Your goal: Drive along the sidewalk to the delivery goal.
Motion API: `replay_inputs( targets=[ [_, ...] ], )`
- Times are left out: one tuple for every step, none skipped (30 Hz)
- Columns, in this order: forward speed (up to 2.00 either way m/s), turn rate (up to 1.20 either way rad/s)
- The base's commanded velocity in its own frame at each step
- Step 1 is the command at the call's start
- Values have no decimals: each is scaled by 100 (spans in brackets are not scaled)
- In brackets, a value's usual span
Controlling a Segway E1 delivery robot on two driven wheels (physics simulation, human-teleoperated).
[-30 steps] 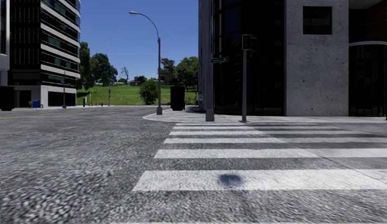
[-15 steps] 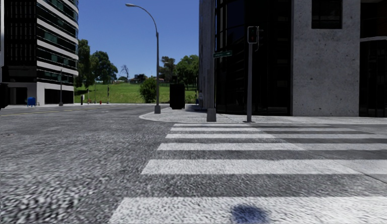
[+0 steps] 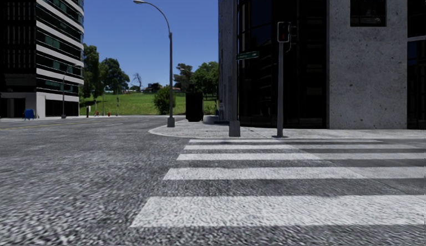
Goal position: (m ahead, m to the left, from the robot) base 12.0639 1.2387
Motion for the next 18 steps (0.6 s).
replay_inputs(
  targets=[
    [127,0],
    [127,0],
    [142,0],
    [200,0],
    [200,0],
    [200,0],
    [200,0],
    [200,0],
    [200,0],
    [200,0],
    [200,0],
    [200,0],
    [200,0],
    [200,0],
    [200,0],
    [200,0],
    [200,0],
    [200,0]
  ],
)
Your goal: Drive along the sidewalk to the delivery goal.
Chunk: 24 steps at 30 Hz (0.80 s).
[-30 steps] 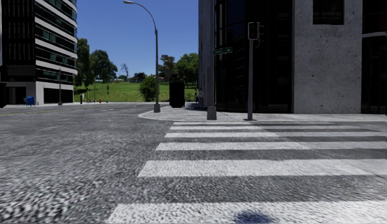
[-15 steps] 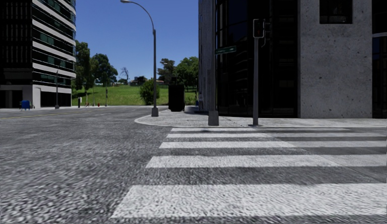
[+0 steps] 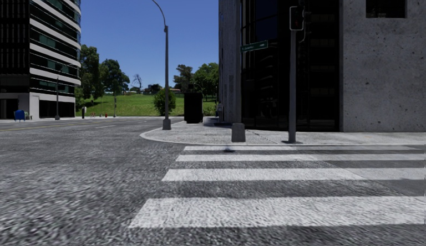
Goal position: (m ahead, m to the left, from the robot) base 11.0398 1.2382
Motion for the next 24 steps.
replay_inputs(
  targets=[
    [200,0],
    [200,0],
    [200,0],
    [200,0],
    [200,0],
    [200,0],
    [200,0],
    [200,0],
    [200,0],
    [200,0],
    [200,0],
    [200,0],
    [200,0],
    [200,0],
    [200,0],
    [200,0],
    [200,0],
    [200,0],
    [200,0],
    [200,0],
    [200,0],
    [200,0],
    [200,0],
    [200,0]
  ],
)
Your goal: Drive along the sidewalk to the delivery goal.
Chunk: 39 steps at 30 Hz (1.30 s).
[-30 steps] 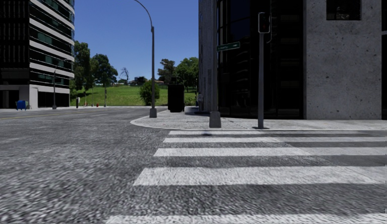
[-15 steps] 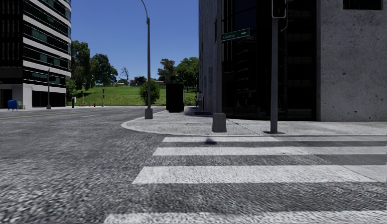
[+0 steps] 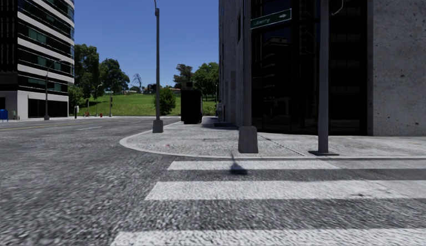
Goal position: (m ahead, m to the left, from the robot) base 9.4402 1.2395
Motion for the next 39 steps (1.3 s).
replay_inputs(
  targets=[
    [200,0],
    [200,0],
    [200,0],
    [200,0],
    [200,0],
    [200,0],
    [200,0],
    [200,0],
    [200,0],
    [200,0],
    [200,0],
    [200,0],
    [200,0],
    [200,0],
    [200,0],
    [200,0],
    [200,0],
    [200,0],
    [200,0],
    [200,0],
    [200,0],
    [200,0],
    [200,0],
    [200,0],
    [200,0],
    [200,0],
    [200,0],
    [200,0],
    [200,0],
    [200,0],
    [200,0],
    [200,0],
    [200,0],
    [200,0],
    [200,0],
    [200,0],
    [200,0],
    [200,0],
    [200,0]
  ],
)
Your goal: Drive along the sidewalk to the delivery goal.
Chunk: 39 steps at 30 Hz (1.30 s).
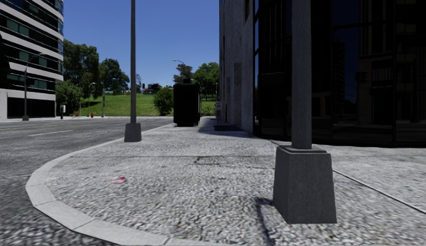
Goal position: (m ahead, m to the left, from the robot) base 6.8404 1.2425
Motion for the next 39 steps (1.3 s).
replay_inputs(
  targets=[
    [200,0],
    [200,0],
    [200,0],
    [159,20],
    [150,21],
    [144,21],
    [144,21],
    [142,21],
    [141,21],
    [141,21],
    [141,22],
    [139,27],
    [139,27],
    [136,34],
    [133,36],
    [129,36],
    [126,36],
    [126,36],
    [125,36],
    [125,36],
    [125,36],
    [125,36],
    [125,36],
    [125,36],
    [125,36],
    [125,36],
    [125,36],
    [125,36],
    [125,36],
    [125,36],
    [125,36],
    [125,36],
    [125,36],
    [125,33],
    [125,29],
    [125,28],
    [125,28],
    [125,28],
    [125,27]
  ],
)
